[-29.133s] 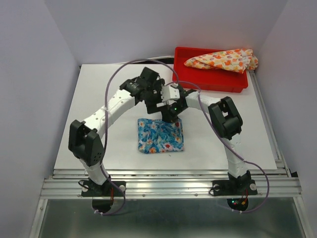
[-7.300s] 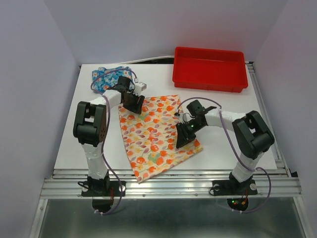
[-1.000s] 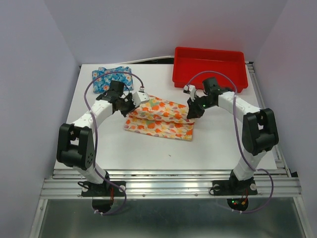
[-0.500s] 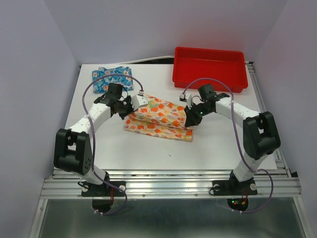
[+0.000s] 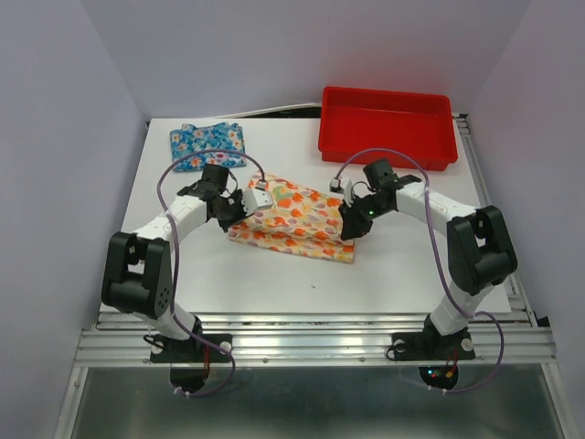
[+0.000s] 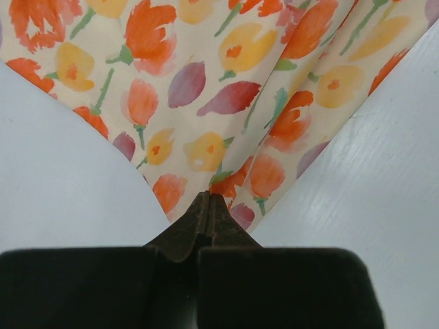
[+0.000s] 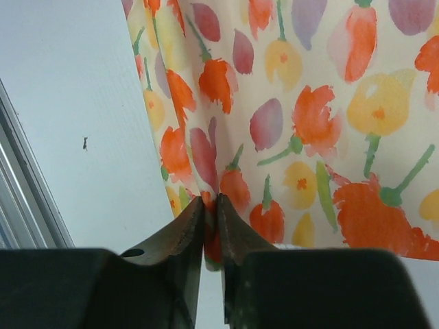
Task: Fold and stack the skirts
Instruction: Fold the skirt
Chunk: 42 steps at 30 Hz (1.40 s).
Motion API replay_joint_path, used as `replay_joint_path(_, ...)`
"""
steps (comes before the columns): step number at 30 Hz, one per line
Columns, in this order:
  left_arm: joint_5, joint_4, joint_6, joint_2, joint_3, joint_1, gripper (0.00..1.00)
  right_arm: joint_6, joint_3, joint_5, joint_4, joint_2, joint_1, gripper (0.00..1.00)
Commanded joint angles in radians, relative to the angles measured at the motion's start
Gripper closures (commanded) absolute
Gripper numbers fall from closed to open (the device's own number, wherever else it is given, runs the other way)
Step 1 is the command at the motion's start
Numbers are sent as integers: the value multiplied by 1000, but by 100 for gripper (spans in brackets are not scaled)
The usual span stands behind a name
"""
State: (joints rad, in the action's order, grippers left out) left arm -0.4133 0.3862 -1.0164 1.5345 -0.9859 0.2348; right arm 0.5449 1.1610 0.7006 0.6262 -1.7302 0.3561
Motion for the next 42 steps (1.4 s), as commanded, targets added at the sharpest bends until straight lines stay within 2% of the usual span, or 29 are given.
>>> replay_joint_path(1,36,17,-27,19,-16,-8,86,55,0,25,73,6,15,77)
replay_joint_path(2,31,32,-42,16,-22,-8,75,62,6,34,110,9,15,72)
replay_joint_path(3,10,72,-53,4,-34,-8,69,69,11,46,127,12,15,59)
replay_joint_path(4,-5,98,-69,-7,-39,-8,62,84,23,54,160,17,15,58)
replay_joint_path(7,-51,152,-117,-74,-31,-8,59,93,51,95,211,49,15,51)
replay_joint_path(11,-123,204,-111,-163,-40,-8,53,37,133,77,234,67,15,54)
replay_joint_path(16,-130,111,105,-148,-46,-8,54,-80,213,19,170,-18,15,58)
replay_joint_path(23,-58,-101,424,-25,-48,0,66,-120,309,-61,116,-182,15,69)
replay_joint_path(29,14,-161,565,26,-7,-5,70,-125,162,-104,55,-198,15,73)
replay_joint_path(33,34,-176,697,-45,44,-22,70,-157,59,-101,29,-183,40,75)
replay_joint_path(38,76,-165,875,-149,72,-49,75,-259,-64,-64,-51,-124,107,75)
replay_joint_path(42,117,-45,936,-111,9,-51,76,-356,-103,-15,-80,-126,171,75)
